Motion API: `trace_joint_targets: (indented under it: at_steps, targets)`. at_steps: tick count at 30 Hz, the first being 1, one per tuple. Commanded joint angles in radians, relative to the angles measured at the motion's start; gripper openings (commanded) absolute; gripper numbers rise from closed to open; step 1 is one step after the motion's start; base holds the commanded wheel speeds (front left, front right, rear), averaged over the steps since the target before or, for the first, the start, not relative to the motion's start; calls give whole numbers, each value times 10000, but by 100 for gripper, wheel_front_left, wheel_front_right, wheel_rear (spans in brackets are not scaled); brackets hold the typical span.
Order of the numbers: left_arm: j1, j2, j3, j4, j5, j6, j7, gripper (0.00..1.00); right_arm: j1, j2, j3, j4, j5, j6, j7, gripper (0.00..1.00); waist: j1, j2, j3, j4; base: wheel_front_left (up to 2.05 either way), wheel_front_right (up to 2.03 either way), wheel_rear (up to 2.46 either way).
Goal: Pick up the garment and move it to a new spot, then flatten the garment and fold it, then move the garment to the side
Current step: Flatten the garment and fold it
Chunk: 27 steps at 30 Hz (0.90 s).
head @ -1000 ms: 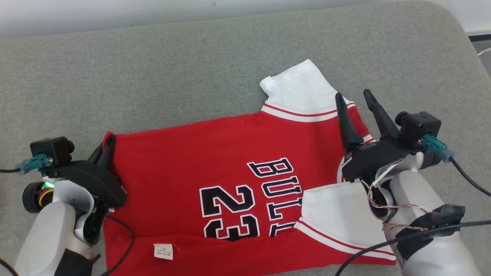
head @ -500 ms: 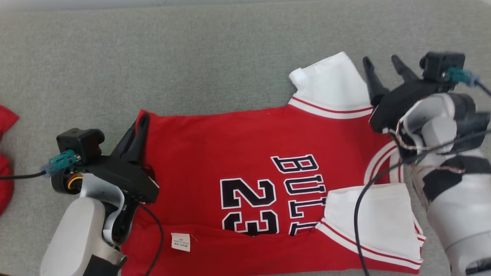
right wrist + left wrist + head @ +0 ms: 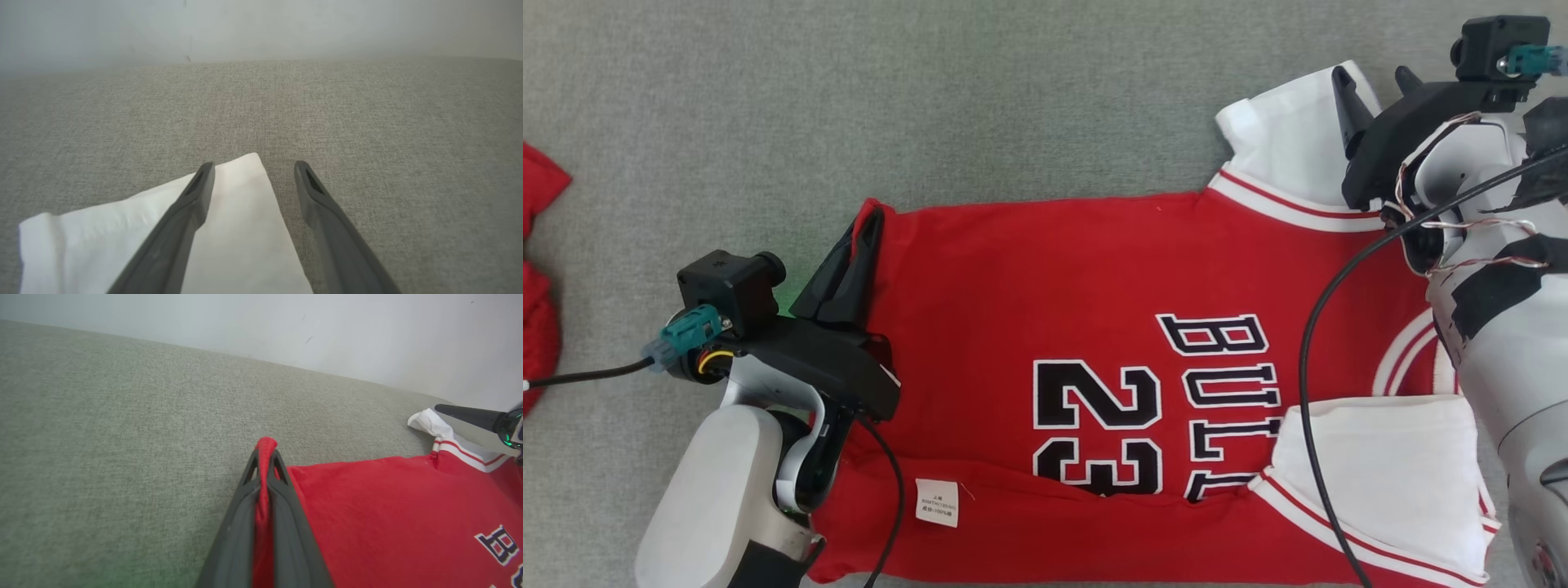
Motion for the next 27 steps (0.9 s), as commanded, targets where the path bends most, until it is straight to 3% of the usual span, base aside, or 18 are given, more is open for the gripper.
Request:
trace_joint_targets:
  at_steps: [1, 6, 7, 8, 9, 10, 20, 27]
  targets:
    - [-96, -5, -9, -59, 24, 31, -74, 0, -221, -10, 18, 193, 72, -9, -116, 100, -1, -1, 240, 211, 0, 0, 0]
    - [-74, -14, -88, -113, 33, 76, -119, 0, -601, 10, 103, 960, -133, -9, -136, 100, -1, -1, 380, 262, 0, 0, 0]
    - [-72, -8, -94, -117, 30, 83, -125, 0, -658, 47, 83, 1078, -131, -9, -121, 94, -1, -1, 391, 266, 0, 0, 0]
    - [-79, -9, -105, -114, 19, 68, -131, 0, -668, 48, 69, 1167, -154, -9, -122, 40, -1, -1, 404, 276, 0, 0, 0]
    - [-91, -10, -122, -99, 14, 70, -132, 0, -677, 27, 72, 1223, -205, -9, -204, 7, -1, -1, 411, 289, 0, 0, 0]
    - [-101, -8, -134, -78, 11, 68, -145, 0, -711, 19, 67, 1276, -230, -9, -279, 0, -1, -1, 408, 300, 0, 0, 0]
    - [226, 60, -51, 365, -170, 62, -441, 0, -499, 71, 155, 1415, -412, -9, -1515, 0, -1, -1, -198, 165, 0, 0, 0]
    - [766, 160, 138, 816, -343, 78, -733, 0, 480, 71, 399, 691, 411, -9, -2371, 0, -1, -1, -1100, -92, 0, 0, 0]
